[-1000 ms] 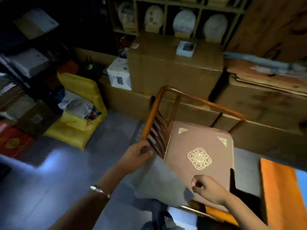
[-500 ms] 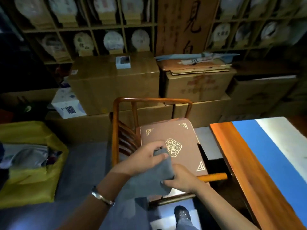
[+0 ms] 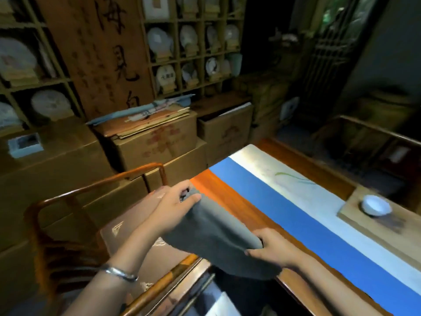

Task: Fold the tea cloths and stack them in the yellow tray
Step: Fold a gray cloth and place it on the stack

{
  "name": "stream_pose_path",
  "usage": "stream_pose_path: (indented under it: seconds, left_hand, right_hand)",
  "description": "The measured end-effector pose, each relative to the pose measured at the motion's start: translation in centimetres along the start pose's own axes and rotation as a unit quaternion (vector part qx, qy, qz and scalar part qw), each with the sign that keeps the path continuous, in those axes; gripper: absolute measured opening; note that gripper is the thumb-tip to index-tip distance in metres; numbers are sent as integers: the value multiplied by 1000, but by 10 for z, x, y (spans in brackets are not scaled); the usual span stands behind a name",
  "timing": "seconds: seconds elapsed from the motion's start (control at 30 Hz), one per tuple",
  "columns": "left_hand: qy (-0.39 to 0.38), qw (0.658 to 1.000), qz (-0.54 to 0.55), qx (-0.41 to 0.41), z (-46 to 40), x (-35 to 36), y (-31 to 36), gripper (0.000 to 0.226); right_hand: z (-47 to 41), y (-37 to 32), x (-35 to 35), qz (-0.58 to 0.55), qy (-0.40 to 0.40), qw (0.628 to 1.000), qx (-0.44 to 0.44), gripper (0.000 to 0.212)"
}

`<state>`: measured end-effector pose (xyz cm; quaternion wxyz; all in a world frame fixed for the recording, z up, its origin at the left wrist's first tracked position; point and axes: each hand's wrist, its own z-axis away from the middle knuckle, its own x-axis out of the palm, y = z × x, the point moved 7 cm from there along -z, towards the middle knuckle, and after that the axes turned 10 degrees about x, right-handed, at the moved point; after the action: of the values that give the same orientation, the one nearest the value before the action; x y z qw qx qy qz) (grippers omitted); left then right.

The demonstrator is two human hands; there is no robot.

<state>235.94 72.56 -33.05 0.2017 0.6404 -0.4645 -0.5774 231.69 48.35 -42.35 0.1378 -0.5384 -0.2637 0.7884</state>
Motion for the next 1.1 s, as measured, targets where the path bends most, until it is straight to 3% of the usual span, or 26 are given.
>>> stream_pose_path:
  seconds: [0.23, 0.47, 0.6, 0.93, 1.1]
  left_hand:
    - [-68, 993, 63, 77, -88, 152, 92, 22]
    - [-115, 982, 115, 93, -135, 322, 187, 17]
    - [-139, 976, 146, 82, -149, 395, 227, 16]
    - [-163, 967, 157, 119, -175, 451, 265, 19]
    - [-234, 950, 181, 97, -164, 464, 236, 19]
  right_hand:
    - [128, 141, -126, -135, 196, 961, 140, 24]
    - [267, 271, -197, -241, 310, 892, 223, 15]
    - [320, 321, -229, -254, 364, 863, 241, 26]
    - [370, 363, -260, -304, 475, 785, 255, 13]
    - [369, 371, -230, -355, 477, 749, 292, 14]
